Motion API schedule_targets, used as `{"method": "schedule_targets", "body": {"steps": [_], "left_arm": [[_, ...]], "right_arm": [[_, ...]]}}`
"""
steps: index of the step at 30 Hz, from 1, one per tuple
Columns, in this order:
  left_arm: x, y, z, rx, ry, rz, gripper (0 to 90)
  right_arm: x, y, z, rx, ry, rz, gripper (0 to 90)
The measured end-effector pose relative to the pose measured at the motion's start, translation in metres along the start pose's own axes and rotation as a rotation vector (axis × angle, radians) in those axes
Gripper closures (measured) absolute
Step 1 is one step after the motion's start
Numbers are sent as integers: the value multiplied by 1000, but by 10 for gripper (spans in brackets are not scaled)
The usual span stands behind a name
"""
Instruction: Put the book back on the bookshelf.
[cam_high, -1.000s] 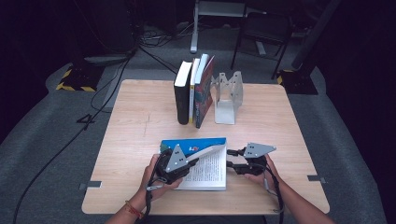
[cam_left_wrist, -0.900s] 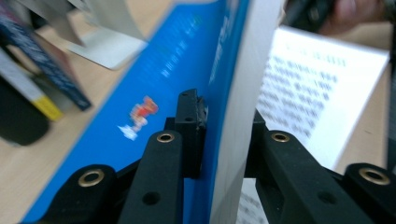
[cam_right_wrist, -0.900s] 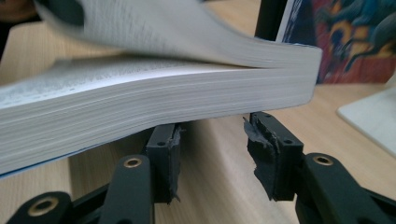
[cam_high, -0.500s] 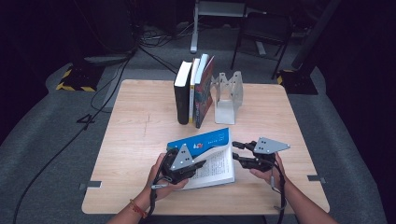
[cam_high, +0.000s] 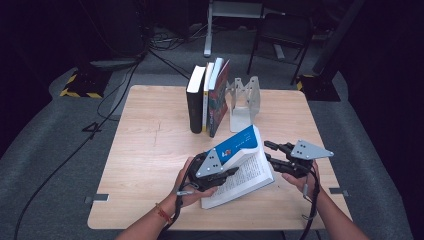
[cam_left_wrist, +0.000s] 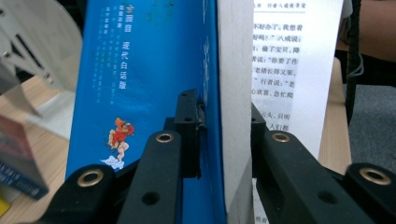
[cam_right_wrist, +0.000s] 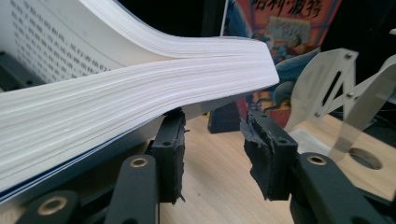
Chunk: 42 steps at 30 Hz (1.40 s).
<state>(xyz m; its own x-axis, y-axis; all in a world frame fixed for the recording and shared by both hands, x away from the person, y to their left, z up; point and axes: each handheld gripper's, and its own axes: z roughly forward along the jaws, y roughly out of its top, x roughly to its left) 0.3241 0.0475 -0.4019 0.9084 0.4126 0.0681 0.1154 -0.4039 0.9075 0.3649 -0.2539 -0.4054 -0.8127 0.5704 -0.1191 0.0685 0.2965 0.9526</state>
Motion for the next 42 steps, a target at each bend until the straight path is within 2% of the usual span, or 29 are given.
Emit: {"method": "schedule_targets", "body": {"steps": [4,8,11,16,22,24,26,29,32,35,36,39,41,42], "left_arm": [[-3,4,4,-48,-18,3,753],[-3,2,1,-70,-22,-2,753],[-6,-1,-6,-78,4,13,749],[-9,-13,-24,-97,25,-16,736],[-14,-26,-39,-104,72,-37,715],[-13,-29,-42,-97,70,-43,699],[-14,-32,-46,-93,89,-44,698],[-15,-37,-49,-86,95,-53,680],[-19,-43,-50,-50,126,-40,634],[-21,-50,-49,-20,130,-52,611],[-20,-52,-48,-8,130,-61,609],[-18,-56,-45,22,139,-53,607],[-17,-59,-41,49,142,-51,618],[-14,-62,-39,52,130,-58,635]], "right_arm": [[-3,7,-8,-30,-4,-2,601],[-2,12,-12,-43,4,-13,601],[2,15,-11,-57,12,-23,601],[17,26,-9,-80,39,-53,599],[32,39,-2,-95,64,-78,571],[36,43,2,-92,69,-81,566],[39,45,4,-94,82,-83,552],[43,47,6,-84,97,-85,536],[48,48,9,-67,112,-90,518],[51,48,13,-57,115,-95,510],[52,47,15,-48,119,-94,495],[53,44,21,-4,127,-94,477],[53,42,23,6,130,-87,472],[53,42,24,13,130,-87,467]]}}
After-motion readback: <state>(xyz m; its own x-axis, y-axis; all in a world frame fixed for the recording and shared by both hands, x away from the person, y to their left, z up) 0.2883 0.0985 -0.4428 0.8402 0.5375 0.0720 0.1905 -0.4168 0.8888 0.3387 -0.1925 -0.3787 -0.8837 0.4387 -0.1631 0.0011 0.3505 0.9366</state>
